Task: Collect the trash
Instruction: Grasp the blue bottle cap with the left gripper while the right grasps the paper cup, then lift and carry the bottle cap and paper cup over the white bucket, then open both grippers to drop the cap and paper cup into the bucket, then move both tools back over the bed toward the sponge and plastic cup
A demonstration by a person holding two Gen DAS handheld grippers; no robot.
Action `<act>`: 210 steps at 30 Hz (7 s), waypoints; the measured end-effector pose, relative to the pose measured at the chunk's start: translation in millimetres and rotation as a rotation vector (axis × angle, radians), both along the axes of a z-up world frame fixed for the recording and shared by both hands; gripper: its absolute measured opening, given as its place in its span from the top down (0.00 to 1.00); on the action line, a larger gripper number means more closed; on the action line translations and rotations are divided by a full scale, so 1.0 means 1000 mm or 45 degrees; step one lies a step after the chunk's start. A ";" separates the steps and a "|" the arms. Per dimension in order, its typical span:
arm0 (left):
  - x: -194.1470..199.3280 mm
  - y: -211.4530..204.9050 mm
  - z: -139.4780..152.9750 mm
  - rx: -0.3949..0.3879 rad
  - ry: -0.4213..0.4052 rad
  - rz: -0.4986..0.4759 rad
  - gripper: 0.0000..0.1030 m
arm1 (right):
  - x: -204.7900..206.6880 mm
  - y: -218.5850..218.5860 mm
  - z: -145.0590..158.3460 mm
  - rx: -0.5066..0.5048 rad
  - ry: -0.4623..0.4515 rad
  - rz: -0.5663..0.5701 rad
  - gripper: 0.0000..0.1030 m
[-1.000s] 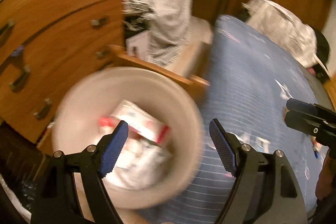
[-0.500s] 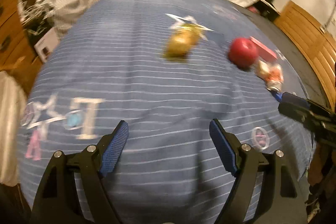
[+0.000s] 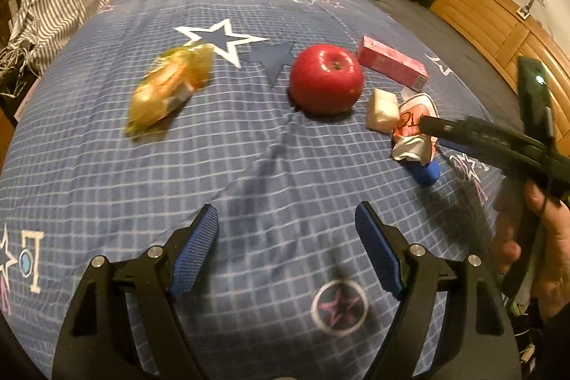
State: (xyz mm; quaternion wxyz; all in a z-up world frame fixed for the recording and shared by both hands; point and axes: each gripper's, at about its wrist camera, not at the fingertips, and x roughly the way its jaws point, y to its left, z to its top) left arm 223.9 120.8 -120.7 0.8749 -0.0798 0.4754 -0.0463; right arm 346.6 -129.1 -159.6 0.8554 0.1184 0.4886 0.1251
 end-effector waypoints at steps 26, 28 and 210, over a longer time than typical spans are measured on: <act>0.042 -0.145 -0.038 0.071 0.000 -0.348 0.28 | -0.055 -0.139 0.014 -0.086 0.049 0.144 0.37; 0.049 -0.155 -0.038 0.086 -0.004 -0.357 0.32 | -0.058 -0.140 0.015 -0.053 0.015 0.103 0.36; -0.253 0.437 0.051 0.167 -0.115 1.015 0.41 | -0.193 0.700 0.107 -0.088 -0.139 1.373 0.44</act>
